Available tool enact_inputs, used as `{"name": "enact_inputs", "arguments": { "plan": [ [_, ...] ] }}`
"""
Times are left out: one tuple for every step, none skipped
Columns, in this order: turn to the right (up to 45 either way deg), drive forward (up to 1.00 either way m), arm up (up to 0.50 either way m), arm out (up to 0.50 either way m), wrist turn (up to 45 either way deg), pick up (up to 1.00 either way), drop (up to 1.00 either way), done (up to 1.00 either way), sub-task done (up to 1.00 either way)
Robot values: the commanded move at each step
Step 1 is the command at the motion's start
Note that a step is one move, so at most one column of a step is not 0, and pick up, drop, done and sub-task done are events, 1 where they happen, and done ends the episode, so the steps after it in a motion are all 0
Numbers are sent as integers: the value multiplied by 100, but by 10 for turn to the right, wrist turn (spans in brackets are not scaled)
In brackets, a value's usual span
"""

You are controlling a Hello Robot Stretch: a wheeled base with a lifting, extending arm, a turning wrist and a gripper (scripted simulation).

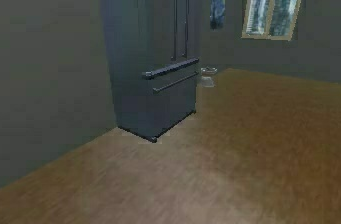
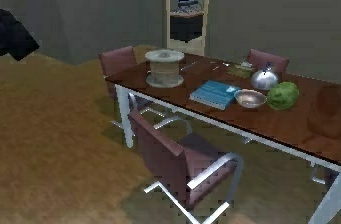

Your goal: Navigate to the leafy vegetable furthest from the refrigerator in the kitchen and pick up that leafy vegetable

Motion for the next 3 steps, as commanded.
{"name": "enact_inputs", "arguments": {
  "plan": [
    [180, 0, 0, 0, 0, 0, 0, 0, 0],
    [0, 100, 0, 0, 0, 0, 0, 0, 0],
    [30, 0, 0, 0, 0, 0, 0, 0, 0]
  ]
}}
